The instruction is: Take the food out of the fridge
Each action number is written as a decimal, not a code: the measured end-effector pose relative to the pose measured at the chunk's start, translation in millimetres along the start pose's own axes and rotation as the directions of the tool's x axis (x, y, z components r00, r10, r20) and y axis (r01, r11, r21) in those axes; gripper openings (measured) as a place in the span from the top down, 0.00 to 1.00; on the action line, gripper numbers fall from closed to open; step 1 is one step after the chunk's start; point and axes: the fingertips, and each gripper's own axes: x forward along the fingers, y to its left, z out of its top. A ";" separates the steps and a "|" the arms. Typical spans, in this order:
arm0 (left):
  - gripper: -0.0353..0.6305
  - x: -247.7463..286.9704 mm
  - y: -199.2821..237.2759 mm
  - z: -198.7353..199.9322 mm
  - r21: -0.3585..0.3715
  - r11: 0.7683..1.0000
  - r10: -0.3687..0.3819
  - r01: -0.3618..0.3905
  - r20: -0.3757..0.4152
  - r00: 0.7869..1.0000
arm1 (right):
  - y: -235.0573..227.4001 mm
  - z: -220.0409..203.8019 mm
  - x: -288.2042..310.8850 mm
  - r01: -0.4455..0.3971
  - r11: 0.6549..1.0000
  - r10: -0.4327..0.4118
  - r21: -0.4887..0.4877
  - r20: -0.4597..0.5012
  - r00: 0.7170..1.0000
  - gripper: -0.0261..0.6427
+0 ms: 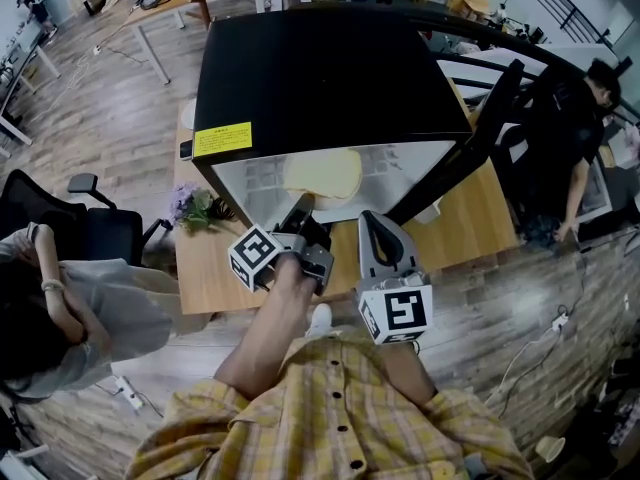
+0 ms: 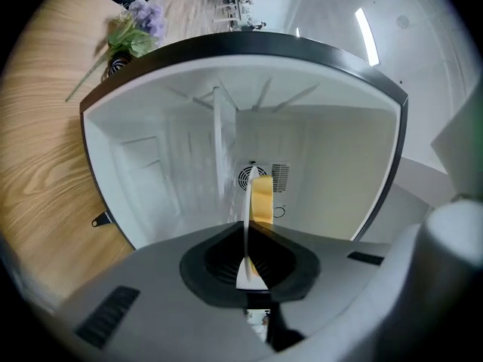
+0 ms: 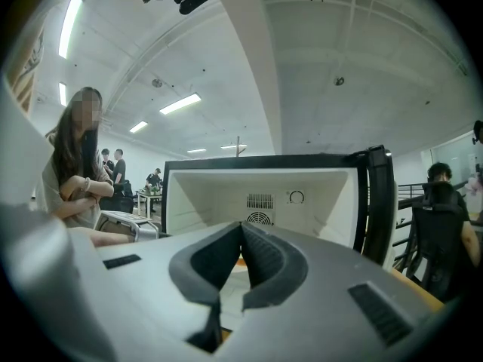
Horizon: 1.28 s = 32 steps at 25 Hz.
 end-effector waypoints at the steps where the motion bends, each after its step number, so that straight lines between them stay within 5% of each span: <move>1: 0.92 -3.2 -2.3 -1.6 -0.002 1.000 -0.002 0.002 0.001 1.000 | 1.3 0.1 -2.1 0.002 1.000 -0.002 0.002 -0.001 1.000 0.95; 32: 0.92 -93.9 -76.9 -22.3 0.007 0.996 -0.089 0.088 0.033 0.996 | 35.2 11.0 -33.1 0.024 0.999 -0.024 0.024 0.029 0.999 0.95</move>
